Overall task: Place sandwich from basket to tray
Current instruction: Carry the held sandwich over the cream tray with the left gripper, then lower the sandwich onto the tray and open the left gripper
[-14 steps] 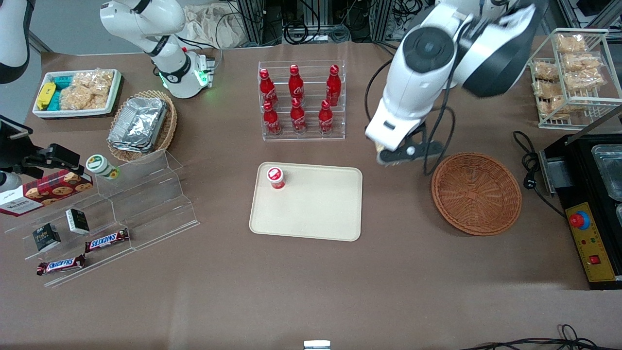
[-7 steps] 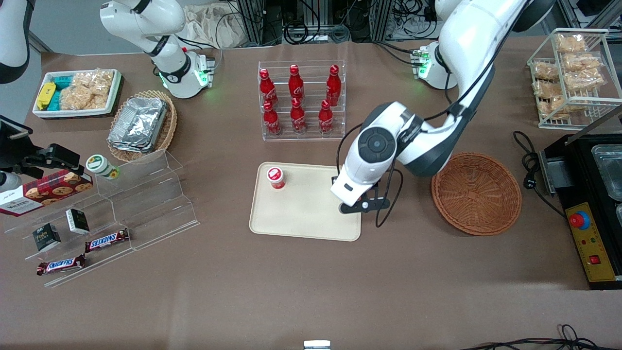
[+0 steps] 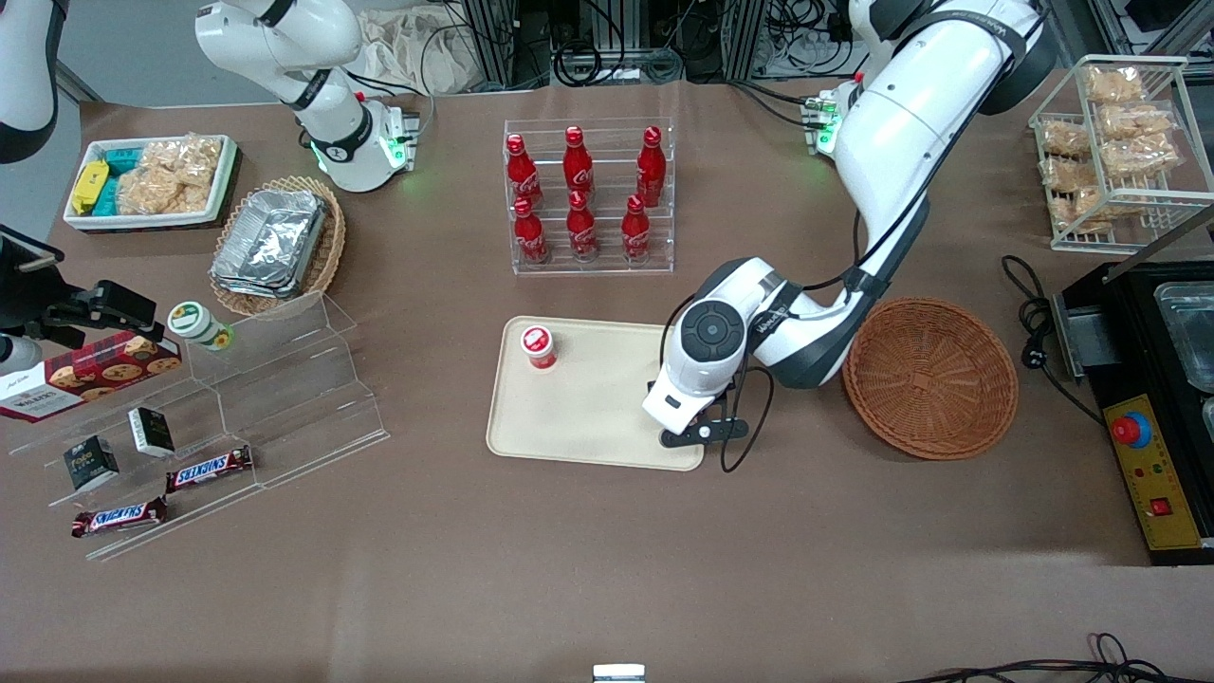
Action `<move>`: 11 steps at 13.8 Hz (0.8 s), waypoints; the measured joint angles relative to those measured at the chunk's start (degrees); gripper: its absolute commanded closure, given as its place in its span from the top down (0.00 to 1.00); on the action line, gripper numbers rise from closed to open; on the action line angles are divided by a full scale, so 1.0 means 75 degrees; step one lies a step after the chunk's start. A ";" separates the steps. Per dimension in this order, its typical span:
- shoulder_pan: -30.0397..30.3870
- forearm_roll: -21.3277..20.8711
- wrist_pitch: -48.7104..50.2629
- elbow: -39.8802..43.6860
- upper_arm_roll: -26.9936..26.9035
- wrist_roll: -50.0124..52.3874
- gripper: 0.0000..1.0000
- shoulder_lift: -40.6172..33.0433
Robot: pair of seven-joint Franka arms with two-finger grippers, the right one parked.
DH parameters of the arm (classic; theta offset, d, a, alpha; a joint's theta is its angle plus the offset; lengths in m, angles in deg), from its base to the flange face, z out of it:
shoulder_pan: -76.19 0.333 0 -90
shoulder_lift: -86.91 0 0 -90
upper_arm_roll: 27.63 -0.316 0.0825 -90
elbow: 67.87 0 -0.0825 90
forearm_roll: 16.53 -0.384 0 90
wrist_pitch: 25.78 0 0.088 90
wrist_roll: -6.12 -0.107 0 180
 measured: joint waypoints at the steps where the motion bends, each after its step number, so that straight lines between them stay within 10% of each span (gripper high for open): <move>1: 0.0000 -0.0002 -0.0042 0.0006 0.0000 0.0005 0.76 0.0018; 4: -0.0005 -0.0003 -0.0059 0.0118 0.0006 0.0083 1.00 0.0019; 11: 0.0064 -0.0037 0.0817 0.0728 0.0007 0.0788 1.00 -0.0850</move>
